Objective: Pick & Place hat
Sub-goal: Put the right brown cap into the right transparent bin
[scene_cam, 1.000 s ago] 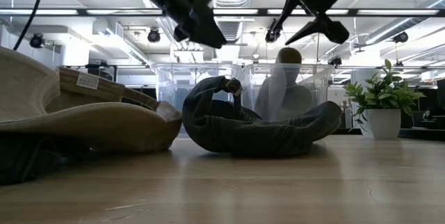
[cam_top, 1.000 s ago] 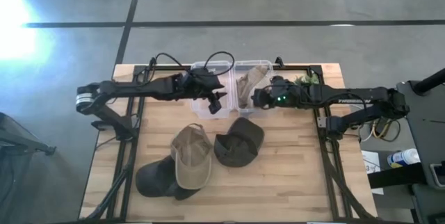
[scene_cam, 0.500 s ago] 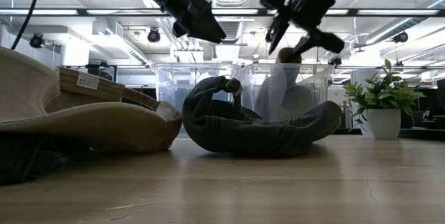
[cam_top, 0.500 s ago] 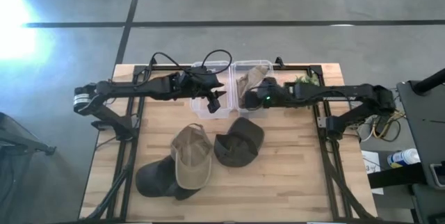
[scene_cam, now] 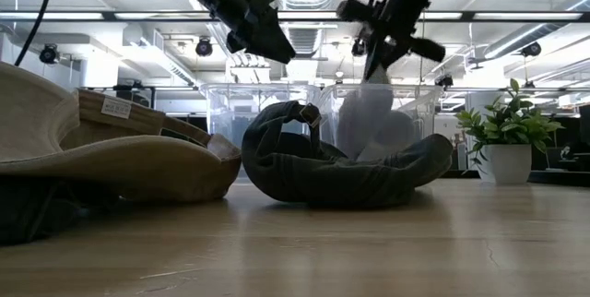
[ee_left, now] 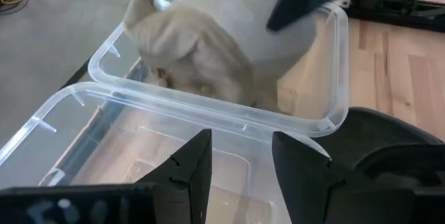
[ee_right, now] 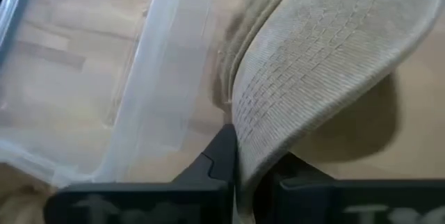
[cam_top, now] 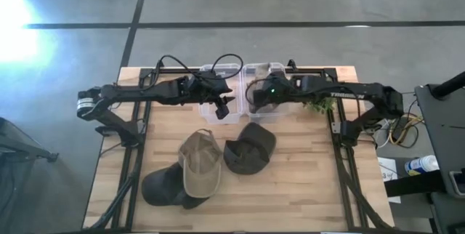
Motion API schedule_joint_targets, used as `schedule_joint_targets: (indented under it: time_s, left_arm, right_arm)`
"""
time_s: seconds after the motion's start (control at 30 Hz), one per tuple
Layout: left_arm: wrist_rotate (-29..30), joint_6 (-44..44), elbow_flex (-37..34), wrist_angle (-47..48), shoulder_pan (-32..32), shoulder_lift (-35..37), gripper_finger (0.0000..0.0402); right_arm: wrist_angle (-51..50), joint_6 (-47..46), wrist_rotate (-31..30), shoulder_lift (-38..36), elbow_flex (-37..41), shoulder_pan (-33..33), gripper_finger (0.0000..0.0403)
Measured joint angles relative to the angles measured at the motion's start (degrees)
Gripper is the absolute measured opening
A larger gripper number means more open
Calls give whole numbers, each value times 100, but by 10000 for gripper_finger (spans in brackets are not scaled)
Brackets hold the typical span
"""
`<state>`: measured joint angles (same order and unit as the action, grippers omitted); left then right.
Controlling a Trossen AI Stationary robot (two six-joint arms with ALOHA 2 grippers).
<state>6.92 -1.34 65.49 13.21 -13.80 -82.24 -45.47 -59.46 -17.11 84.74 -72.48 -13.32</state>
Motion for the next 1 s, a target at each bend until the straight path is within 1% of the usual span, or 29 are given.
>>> schedule_joint_targets:
  time_s: [0.07,0.3,0.33,0.47,0.6,0.8,0.9,1.0]
  left_arm:
    - [1,-6,0,-9,0,0,145]
    - [0,-51,0,-9,4,0,145]
    - [-2,-79,0,-9,6,0,145]
    - [-2,-229,0,-11,7,0,145]
    - [-1,-340,0,-11,7,0,145]
    - [0,-583,0,-11,7,0,145]
    - [6,-588,2,-1,8,0,145]
    - [24,-584,2,190,11,0,145]
  right_arm:
    - [-253,250,410,-139,-182,-194,15]
    - [-700,841,2682,-275,-516,-1324,14]
    - [-736,877,2909,-274,-521,-1487,14]
    - [-957,1121,3383,9,-507,-1914,14]
    - [-902,1586,3934,537,-499,-1960,14]
    - [-541,2111,3993,1377,-563,-1942,14]
    - [-440,2424,3753,1631,-734,-1956,16]
    - [-449,2765,3556,1716,-889,-1954,31]
